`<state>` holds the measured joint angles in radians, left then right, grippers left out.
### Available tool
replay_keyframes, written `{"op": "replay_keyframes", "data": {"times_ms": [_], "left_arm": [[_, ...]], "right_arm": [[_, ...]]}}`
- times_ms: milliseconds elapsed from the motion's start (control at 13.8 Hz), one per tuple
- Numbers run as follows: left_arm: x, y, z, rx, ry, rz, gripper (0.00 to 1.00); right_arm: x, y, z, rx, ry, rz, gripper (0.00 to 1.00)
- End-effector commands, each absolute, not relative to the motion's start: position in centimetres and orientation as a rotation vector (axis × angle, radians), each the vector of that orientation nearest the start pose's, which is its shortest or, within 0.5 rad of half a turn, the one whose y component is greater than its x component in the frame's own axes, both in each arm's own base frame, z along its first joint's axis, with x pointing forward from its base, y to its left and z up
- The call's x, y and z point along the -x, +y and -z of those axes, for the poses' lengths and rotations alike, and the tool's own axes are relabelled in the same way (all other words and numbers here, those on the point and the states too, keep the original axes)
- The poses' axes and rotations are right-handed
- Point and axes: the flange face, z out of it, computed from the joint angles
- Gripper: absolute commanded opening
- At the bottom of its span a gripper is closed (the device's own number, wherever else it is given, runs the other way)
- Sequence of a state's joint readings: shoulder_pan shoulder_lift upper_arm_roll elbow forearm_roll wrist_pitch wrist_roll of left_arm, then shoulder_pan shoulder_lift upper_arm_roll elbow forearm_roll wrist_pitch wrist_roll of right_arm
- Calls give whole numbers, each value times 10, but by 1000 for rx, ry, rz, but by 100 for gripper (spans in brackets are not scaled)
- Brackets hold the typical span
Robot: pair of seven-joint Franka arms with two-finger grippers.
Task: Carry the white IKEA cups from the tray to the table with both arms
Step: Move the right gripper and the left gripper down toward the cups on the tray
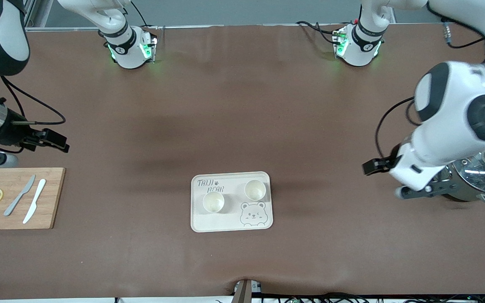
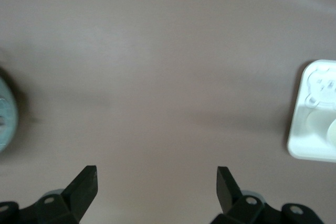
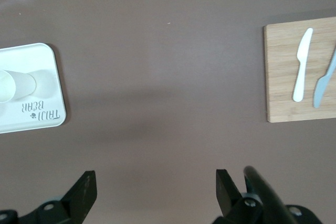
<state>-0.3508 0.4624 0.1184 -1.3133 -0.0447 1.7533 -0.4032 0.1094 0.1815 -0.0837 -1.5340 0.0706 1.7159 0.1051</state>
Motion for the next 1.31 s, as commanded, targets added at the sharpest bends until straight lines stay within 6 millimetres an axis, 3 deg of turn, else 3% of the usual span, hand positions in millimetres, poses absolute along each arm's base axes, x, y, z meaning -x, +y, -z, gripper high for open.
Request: {"op": "replay_keyframes", "data": {"times_ms": [0,218,436,655,1018,1236], "left_arm": [[-675,-229,-449,3133,-386,43,100],[-672,-281,-420,3139,-481,115,100],[-669,-319,-397,3155,-561,184,100],[-663,-356,-375,3201,-639,221,100],[-654,-392,-336,3261,-697,213,100],[-643,-413,-300,3256,-651,189,100]], "right_arm": [[-629,54,-547,3074,174,-8,100],[-634,81,-537,3064,255,4,100],[-639,140,-516,3059,324,31,100],[-647,185,-493,3048,380,52,100],[-657,247,-444,3044,374,95,100],[-662,268,-416,3039,367,119,100]]}}
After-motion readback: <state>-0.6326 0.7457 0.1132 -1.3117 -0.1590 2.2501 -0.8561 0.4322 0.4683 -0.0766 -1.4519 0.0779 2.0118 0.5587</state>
